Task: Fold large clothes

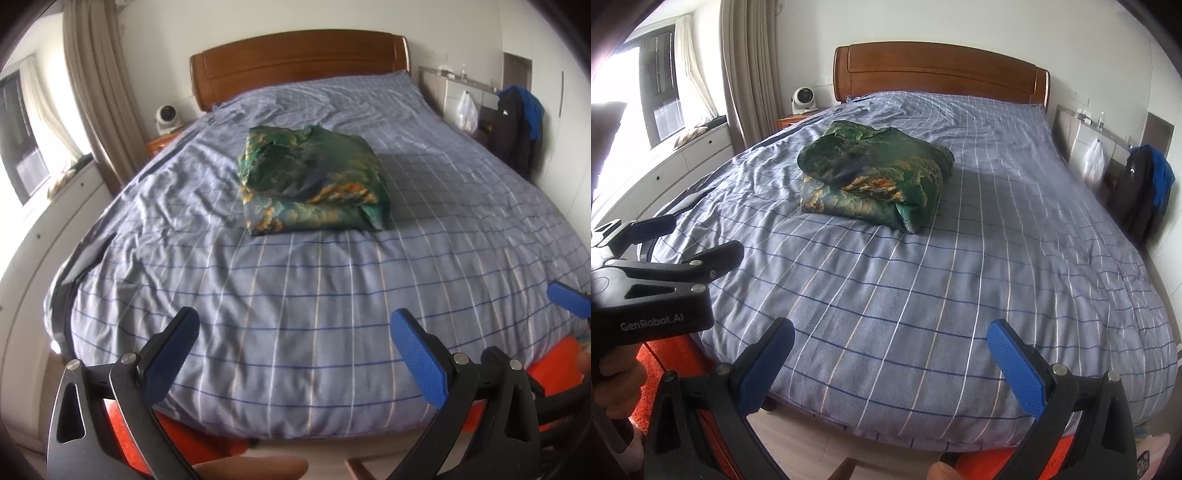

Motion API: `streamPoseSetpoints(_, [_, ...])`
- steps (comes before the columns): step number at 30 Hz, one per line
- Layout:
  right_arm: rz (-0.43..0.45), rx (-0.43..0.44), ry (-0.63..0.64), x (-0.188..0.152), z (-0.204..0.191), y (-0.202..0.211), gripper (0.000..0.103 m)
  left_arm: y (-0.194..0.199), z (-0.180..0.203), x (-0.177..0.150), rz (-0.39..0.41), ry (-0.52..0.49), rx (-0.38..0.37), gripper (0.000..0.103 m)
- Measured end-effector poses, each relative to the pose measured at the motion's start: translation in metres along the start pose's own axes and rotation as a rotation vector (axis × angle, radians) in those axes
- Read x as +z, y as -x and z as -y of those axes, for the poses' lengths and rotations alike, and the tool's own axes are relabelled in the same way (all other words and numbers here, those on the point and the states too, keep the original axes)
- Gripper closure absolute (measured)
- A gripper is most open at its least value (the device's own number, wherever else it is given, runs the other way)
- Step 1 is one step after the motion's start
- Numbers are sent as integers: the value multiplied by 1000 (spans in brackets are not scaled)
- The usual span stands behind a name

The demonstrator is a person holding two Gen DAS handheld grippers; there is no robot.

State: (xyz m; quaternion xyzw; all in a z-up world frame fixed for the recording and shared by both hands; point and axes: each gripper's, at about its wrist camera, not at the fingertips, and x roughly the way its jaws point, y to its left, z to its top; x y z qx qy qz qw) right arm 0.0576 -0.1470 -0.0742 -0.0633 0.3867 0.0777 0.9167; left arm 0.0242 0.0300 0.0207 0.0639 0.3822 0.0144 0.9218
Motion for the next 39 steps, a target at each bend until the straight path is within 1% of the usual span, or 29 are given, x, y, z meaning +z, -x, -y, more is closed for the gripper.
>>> streamPoseSetpoints(8, [22,-2,-5,4,0,7,0,-4,-1,-1,-9,2,2,0])
streamPoseSetpoints(10, [18,-10,-2,4,-1,5,0,-5,-1,-1,-13,6,2,0])
streamPoseSetpoints(13, [7,1,-10,4,-2,4,0,-6,-1,1,-18,7,1,0])
streamPoseSetpoints(16, [25,8,-8,7,-4,9,0,-3,-1,2,-2,8,3,0])
streamPoseSetpoints(21, [51,-13,2,15,-4,10,0,-2,-3,2,8,10,14,0])
streamPoseSetpoints(29, [24,-21,7,12,-7,3,0,-12,-13,-1,-16,39,17,0])
streamPoseSetpoints(32, [17,-25,10,12,-8,0,0,-13,-14,-2,-13,49,8,0])
streamPoseSetpoints(39, [11,-28,7,11,-6,-2,0,-10,-12,-2,-3,45,27,0])
